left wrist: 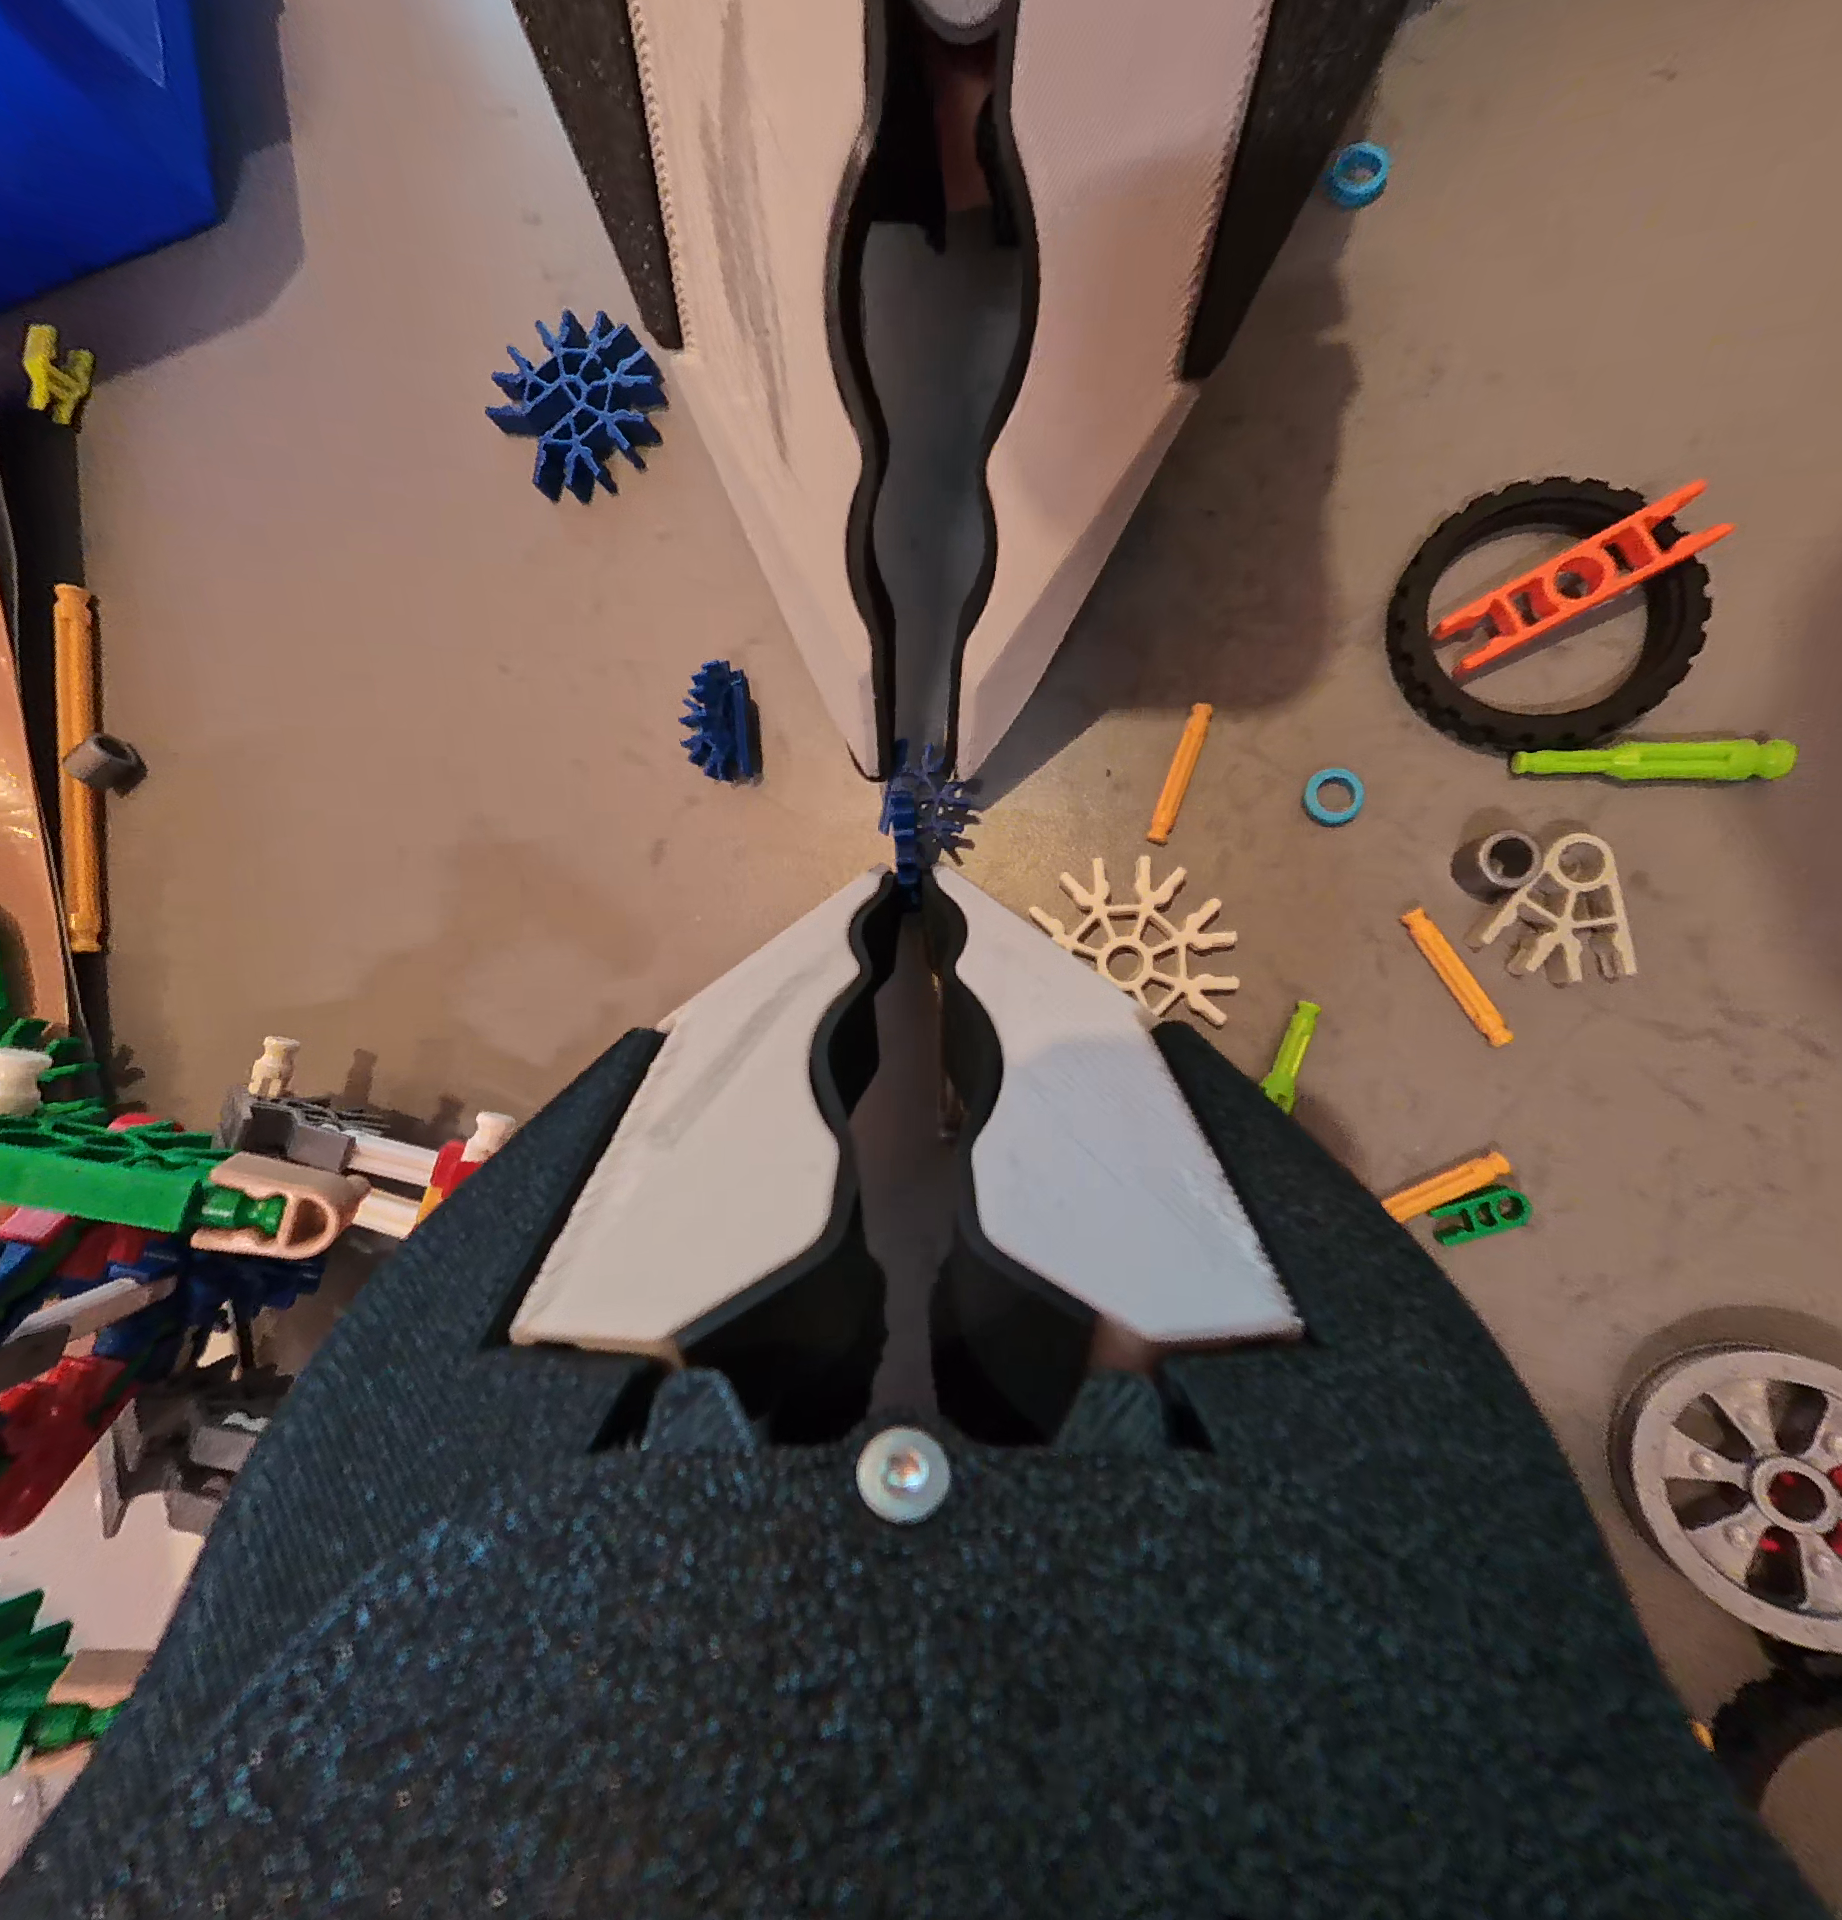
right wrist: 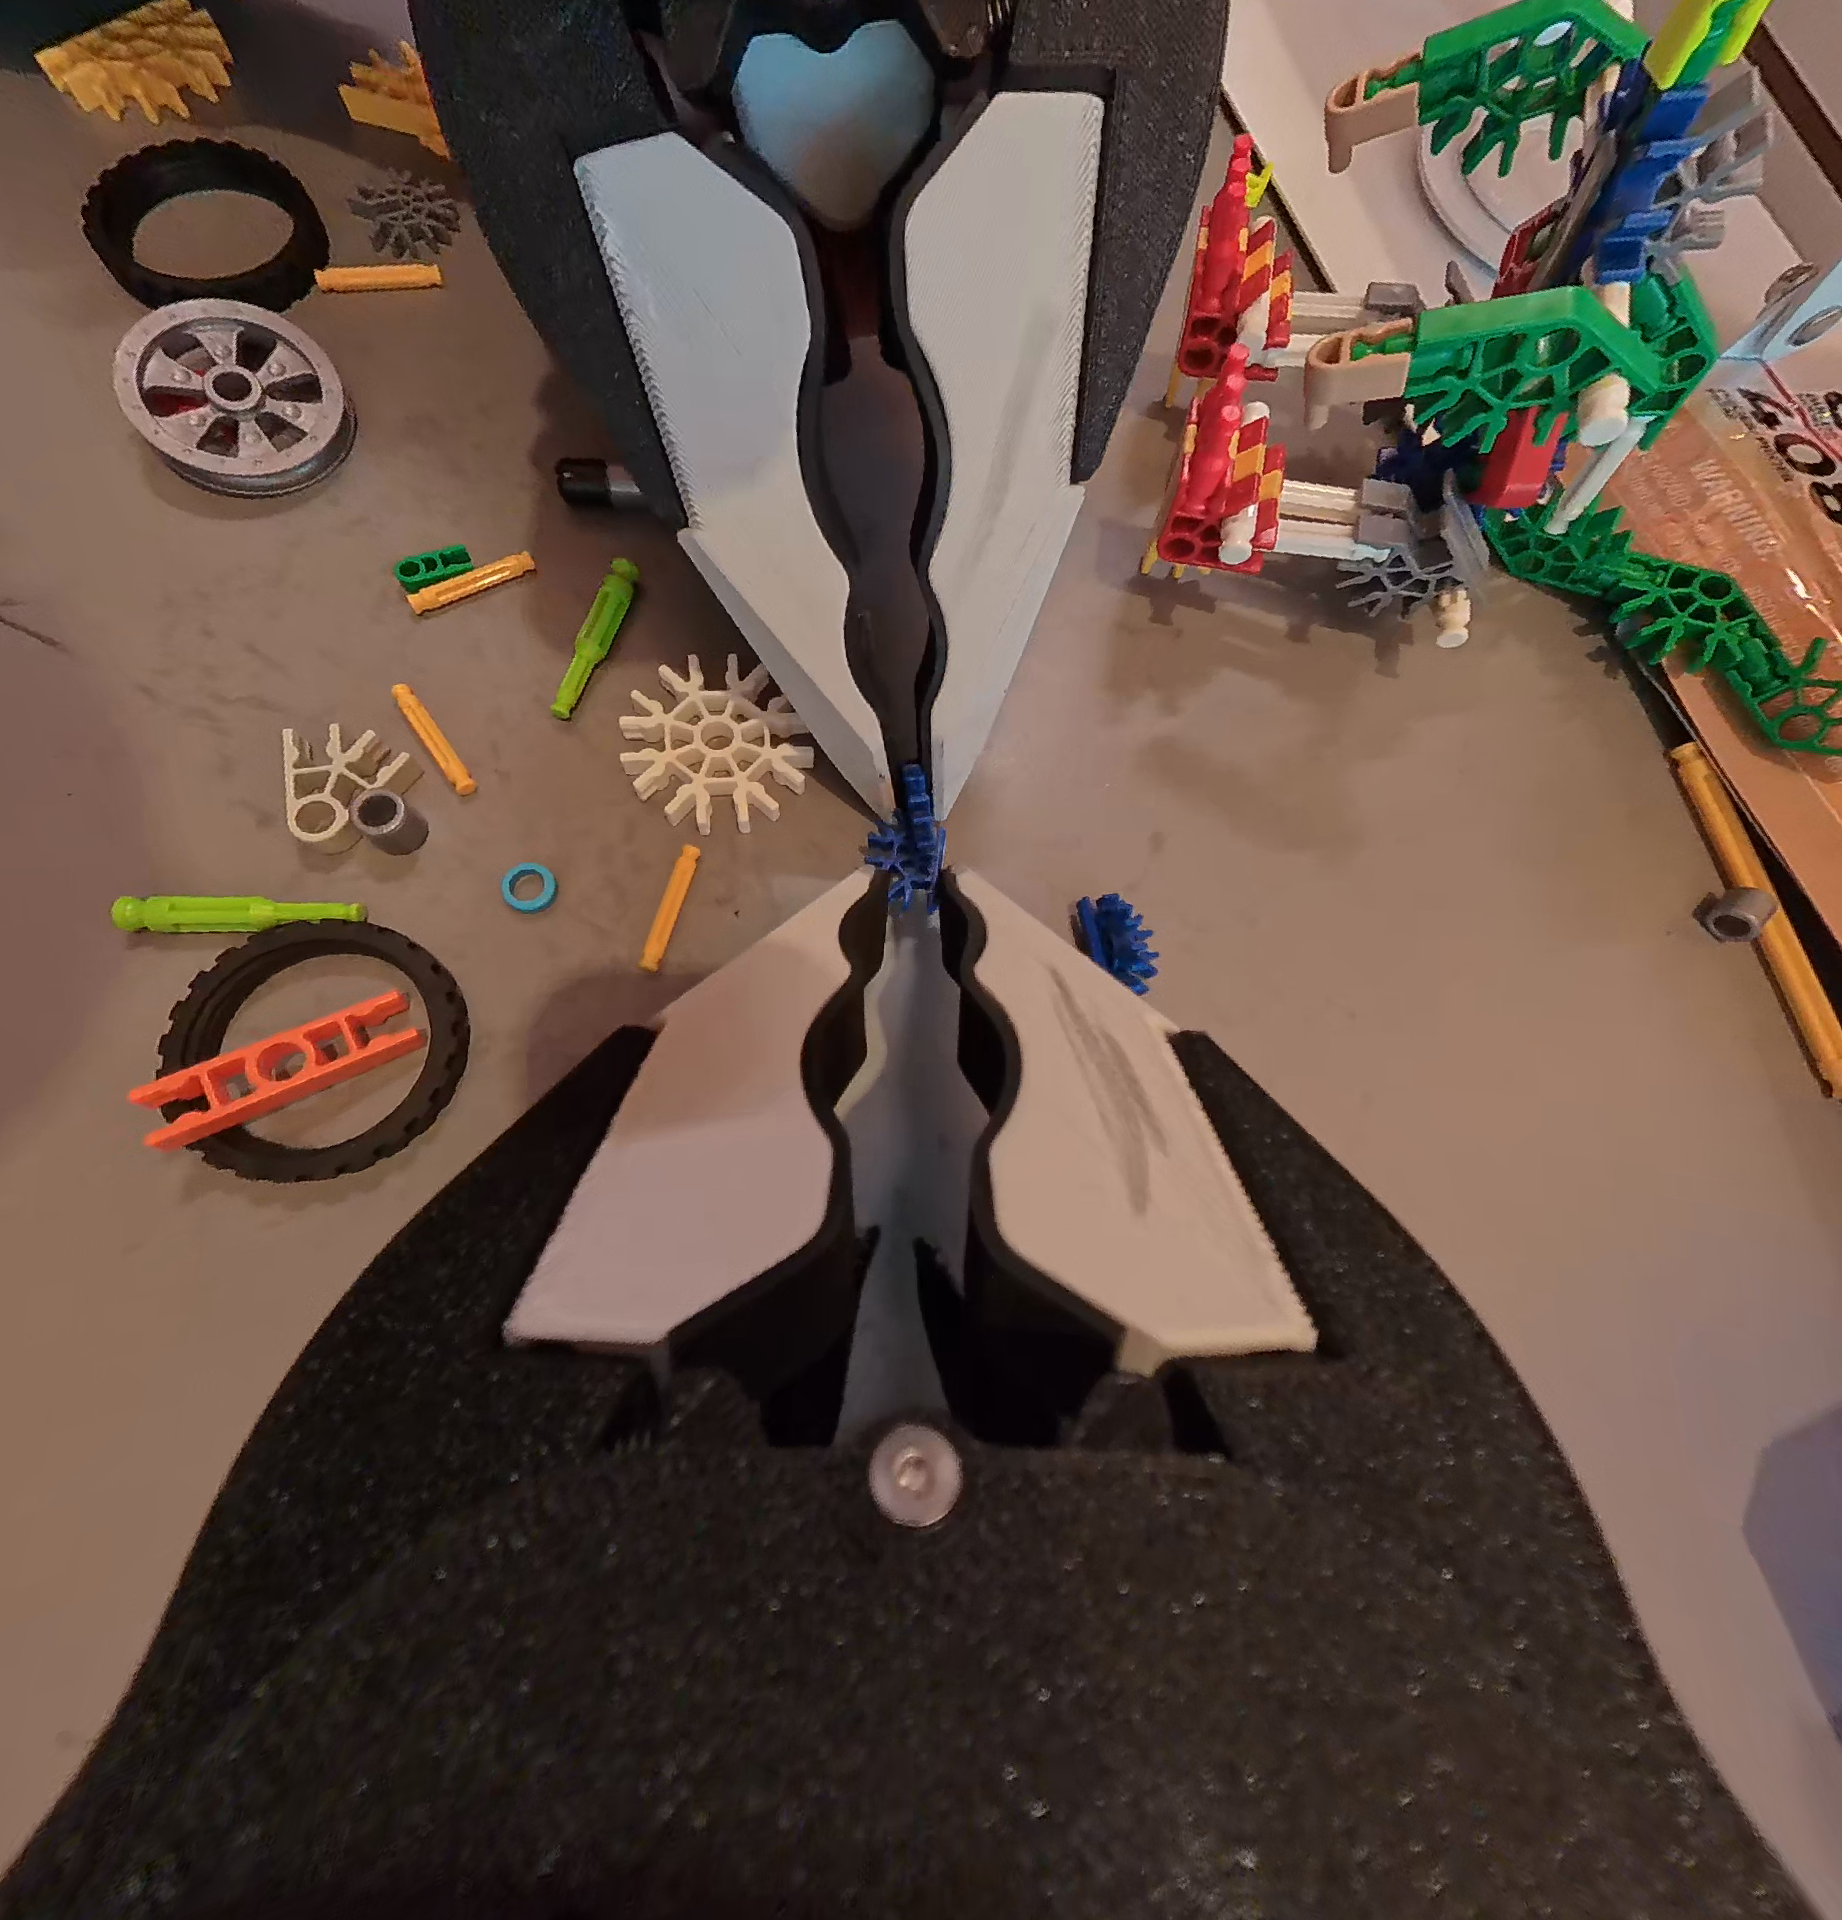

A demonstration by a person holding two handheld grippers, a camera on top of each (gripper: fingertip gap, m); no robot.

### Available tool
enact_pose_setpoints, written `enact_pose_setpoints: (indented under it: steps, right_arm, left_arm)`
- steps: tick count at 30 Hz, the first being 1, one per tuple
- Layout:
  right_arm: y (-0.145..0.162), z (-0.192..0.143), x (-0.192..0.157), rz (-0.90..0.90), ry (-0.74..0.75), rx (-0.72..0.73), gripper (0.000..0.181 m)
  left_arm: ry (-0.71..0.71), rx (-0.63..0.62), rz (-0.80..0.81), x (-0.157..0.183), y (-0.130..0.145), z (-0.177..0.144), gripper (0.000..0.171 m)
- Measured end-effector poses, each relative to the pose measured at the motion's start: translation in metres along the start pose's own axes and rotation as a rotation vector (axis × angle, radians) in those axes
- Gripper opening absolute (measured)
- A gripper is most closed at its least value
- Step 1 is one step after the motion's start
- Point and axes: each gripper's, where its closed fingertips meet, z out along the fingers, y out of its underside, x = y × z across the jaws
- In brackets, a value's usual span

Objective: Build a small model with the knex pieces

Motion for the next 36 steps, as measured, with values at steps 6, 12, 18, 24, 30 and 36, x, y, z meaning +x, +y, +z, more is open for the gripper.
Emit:
enact_pose_setpoints:
  steps: [6,12,18,24,30,36]
  right_arm:
    - [0.002,0.0016,0.0004,-0.003,0.005,-0.012,0.008]
    - [0.0019,0.0021,-0.0003,-0.015,0.006,-0.013,0.0]
    - [0.0022,0.0025,-0.0011,-0.02,0.006,-0.014,0.0]
    - [0.0022,0.0024,-0.0011,-0.021,0.006,-0.016,0.0]
    - [0.0021,0.0029,-0.0015,-0.015,0.001,-0.016,0.0]
    - [0.0027,0.0027,-0.0008,-0.007,0.003,-0.018,0.0]
  left_arm:
    - [-0.006,-0.004,0.014,0.0001,-0.0001,0.0,0.001]
    - [0.007,0.006,0.028,0.0031,-0.0014,0.0003,0.0]
    - [0.012,0.002,0.042,0.0053,-0.0023,0.0007,0.001]
    - [0.013,0.002,0.044,0.0055,-0.0021,0.0005,0.001]
    - [0.016,0.0,0.042,0.0058,-0.0024,0.0006,0.0]
    - [0.009,-0.008,0.041,0.0053,-0.0029,0.001,0.0]
